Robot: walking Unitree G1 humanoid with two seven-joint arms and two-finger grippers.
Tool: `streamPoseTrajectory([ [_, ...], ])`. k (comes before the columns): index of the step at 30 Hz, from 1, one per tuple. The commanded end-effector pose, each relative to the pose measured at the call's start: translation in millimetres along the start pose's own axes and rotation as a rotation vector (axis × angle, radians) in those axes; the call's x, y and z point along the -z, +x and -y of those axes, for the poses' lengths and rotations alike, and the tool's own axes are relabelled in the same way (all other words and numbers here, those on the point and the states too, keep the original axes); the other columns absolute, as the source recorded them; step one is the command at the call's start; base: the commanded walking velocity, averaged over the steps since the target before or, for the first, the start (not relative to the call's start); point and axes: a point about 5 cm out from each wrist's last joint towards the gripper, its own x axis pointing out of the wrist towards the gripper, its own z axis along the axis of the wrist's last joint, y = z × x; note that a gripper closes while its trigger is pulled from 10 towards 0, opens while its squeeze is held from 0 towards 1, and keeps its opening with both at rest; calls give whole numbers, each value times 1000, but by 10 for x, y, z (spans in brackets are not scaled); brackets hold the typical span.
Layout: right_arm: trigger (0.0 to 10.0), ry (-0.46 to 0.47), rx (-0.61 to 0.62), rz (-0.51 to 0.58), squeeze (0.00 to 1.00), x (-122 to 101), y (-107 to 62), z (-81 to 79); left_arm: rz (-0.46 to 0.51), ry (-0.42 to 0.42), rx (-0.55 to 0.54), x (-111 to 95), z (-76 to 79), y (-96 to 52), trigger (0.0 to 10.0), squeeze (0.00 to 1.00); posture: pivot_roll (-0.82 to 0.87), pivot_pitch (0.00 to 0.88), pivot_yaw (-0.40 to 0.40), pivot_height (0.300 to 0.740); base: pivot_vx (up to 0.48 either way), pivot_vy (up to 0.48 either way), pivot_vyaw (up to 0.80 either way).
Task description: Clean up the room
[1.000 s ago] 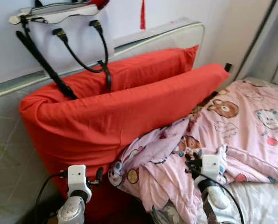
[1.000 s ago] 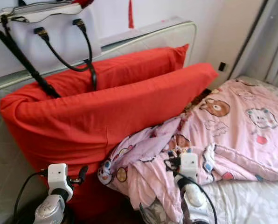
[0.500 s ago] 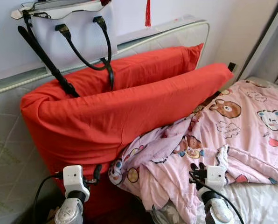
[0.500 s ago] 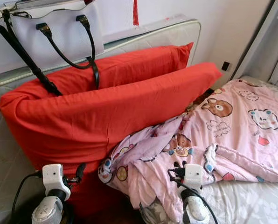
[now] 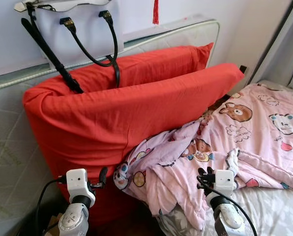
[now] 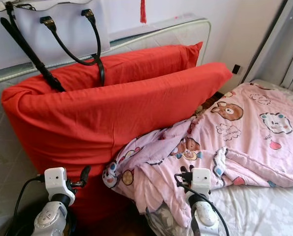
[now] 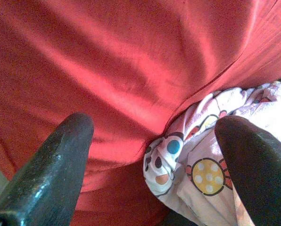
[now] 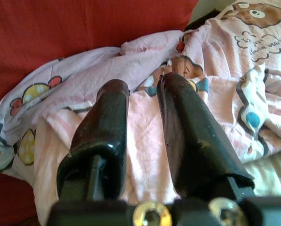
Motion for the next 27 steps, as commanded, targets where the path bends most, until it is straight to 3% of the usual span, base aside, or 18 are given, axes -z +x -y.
streamPoseTrajectory([
  [1, 10000, -3, -1, -20, 0, 21, 1, 0, -6, -6, 4, 4, 25, -3, 10000, 0, -54, 0, -48, 671, 0, 0, 0],
  [11, 10000, -10, -21, -47, 0, 40, 20, -57, -9, -4, 8, -6, 33, -15, 10000, 0, -52, 0, -47, 671, 0, 0, 0],
  [17, 10000, -4, -53, -39, 0, 47, 9, -98, -16, -1, 8, 6, 30, -34, 10000, 0, -51, 0, -50, 647, 0, 0, 0],
  [25, 10000, 3, -42, -50, 0, 64, -6, -50, -20, -1, 4, 15, 30, -60, 10000, 0, -44, 0, -62, 647, 0, 0, 0],
  [26, 10000, 13, -50, -48, 1000, 62, -5, -57, -20, -1, 2, 17, 25, -68, 10000, 0, -43, 3, -62, 647, 0, 0, 0],
  [27, 10000, 16, -53, -47, 1000, 61, -4, -59, -20, -2, 0, 17, 23, -70, 10000, 0, -42, 3, -63, 647, 0, 0, 0],
])
